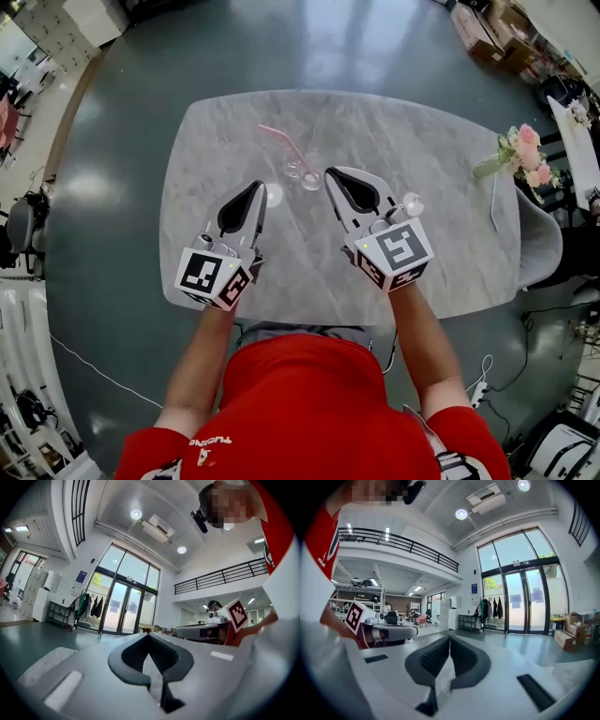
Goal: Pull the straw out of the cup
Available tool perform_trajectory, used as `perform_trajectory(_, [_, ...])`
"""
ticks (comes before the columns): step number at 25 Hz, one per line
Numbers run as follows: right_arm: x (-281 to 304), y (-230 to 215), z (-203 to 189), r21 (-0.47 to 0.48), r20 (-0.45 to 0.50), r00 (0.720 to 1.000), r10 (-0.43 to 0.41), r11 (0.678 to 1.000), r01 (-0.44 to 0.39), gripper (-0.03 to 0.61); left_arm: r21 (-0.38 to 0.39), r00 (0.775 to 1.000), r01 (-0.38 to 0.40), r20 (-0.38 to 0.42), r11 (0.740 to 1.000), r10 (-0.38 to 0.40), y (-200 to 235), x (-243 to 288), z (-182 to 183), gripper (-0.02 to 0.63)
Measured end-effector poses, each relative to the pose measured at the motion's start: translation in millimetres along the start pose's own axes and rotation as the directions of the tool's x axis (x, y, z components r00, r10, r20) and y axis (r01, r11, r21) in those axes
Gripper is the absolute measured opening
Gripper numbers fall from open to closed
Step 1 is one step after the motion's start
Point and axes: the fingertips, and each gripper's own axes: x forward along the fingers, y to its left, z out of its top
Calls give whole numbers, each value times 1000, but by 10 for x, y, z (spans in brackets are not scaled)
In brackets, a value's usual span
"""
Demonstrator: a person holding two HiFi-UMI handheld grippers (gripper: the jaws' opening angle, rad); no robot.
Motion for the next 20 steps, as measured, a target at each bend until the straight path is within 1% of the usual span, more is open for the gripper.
perform_trajectory(5, [265, -84, -193, 4, -70, 998, 0, 1000, 0, 2, -18, 1000, -7, -18, 1000, 7, 124, 48, -96, 5])
perform_trajectory(12, [643, -162, -465, -44, -179, 984, 22, 999, -31, 3, -24, 999, 3, -41, 1000, -4, 176, 110, -198, 5])
perform_trajectory(13, [693, -169, -503, -50, -195, 980, 27, 998, -38, 12, -27, 999, 3, -44, 1000, -4, 183, 113, -206, 5])
perform_trajectory(14, [741, -175, -540, -53, -212, 977, 33, 998, -45, 51, -29, 999, 3, -46, 1000, -5, 192, 116, -214, 5])
perform_trajectory(15, [786, -179, -576, -57, -227, 973, 38, 997, -52, 71, -31, 999, 3, -48, 1000, -5, 201, 117, -221, 5])
perform_trajectory(20, [1000, -200, -752, -94, -303, 952, 50, 992, -82, 89, -38, 998, 1, -58, 999, -3, 266, 127, -259, 5])
